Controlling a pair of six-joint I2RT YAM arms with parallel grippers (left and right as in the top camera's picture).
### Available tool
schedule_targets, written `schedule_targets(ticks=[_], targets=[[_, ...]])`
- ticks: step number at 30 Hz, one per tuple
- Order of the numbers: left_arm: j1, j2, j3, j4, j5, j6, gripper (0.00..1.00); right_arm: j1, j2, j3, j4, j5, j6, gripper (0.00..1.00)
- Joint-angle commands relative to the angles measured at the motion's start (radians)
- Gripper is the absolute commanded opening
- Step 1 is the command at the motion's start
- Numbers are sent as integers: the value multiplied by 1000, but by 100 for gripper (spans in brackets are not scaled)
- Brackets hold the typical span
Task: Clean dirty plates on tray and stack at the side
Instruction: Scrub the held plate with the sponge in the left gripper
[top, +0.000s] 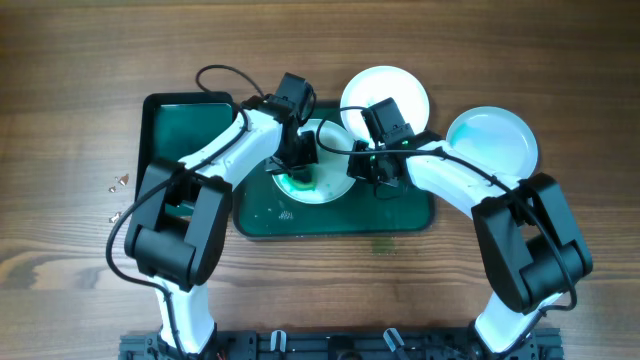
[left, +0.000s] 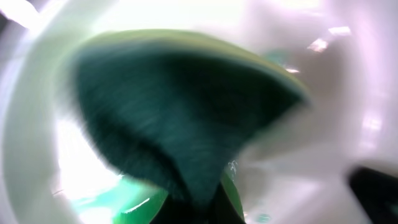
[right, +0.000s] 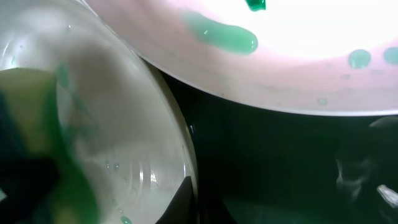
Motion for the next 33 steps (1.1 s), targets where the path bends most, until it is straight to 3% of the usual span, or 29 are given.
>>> schedule_targets(ticks=[1,5,8,14,18,23,30,33], targets=[[-36,42,-12,53,262,132,4,5,28,10,0,-8,5,4],[-39,42,-12,121,193,119,4,5,28,10,-1,-8,5,4],[-37,42,-12,180,-1,68,4,5,28,10,-1,-8,5,4],[-37,42,-12,194,-544,-68,4,5,28,10,0,-15,4,4],[-37,42,-12,113,-630,-88,4,5,28,10,-2,-15,4,4],[-39,42,-12,-63,-404,-56,4,5,28,10,-1,-15,4,4],[-39,42,-12,-105,351,297,4,5,28,10,0,-28,3,4],[-38,42,-12,-21,398,314,4,5,28,10,-3,-34,2,4]])
